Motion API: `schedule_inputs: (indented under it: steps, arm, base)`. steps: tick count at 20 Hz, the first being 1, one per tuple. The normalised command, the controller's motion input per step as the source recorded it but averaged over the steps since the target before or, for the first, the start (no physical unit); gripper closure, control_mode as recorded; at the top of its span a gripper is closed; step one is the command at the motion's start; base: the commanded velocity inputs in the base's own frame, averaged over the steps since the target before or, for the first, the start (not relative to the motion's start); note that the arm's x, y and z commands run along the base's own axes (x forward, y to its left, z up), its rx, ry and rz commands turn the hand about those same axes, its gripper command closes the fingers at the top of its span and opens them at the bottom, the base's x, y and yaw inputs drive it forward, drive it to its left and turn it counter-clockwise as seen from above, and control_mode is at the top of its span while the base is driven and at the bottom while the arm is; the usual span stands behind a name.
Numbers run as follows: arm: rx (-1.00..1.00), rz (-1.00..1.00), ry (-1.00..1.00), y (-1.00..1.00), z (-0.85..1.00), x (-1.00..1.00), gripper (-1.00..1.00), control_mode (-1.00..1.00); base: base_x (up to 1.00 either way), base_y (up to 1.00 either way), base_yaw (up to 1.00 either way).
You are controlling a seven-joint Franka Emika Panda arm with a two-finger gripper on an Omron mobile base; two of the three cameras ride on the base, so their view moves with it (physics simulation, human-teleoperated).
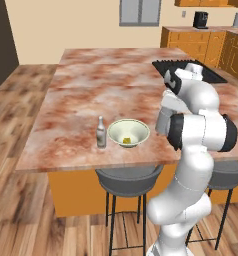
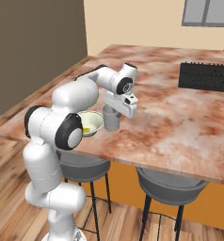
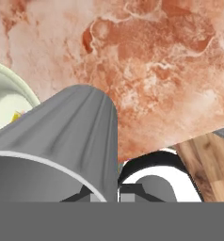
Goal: There is a bowl on the dining counter. Grab a lemon wedge from the fridge and place it in the bowl. Then get the liquor bottle and glass cup from the cabinet and place them next to the bowl.
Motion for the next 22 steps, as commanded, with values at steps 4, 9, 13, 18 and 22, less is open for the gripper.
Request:
schedule_inputs:
  steps: [4, 9, 13, 18, 22]
  arm:
    - [0.02, 0.0, 0.0, -0.1, -0.6, 0.42, 1.0, -1.0]
    - [0.02, 0.0, 0.0, 0.0, -0.57, 0.39, 1.0, -1.0]
    - [0.02, 0.0, 0.0, 0.0, -0.51, 0.61, 1.0, -1.0]
    - [0.0, 0.0, 0.0, 0.0, -0.48, 0.68, 1.0, -1.0]
    - [0.0, 0.0, 0.0, 0.0, -0.47, 0.55, 1.0, -1.0]
  base:
    - [0.0, 0.0, 0.0]
    - [0.0, 0.0, 0.0]
    - [0.0, 0.0, 0.0]
    - [0.0, 0.0, 0.0]
    - [0.0, 0.0, 0.0]
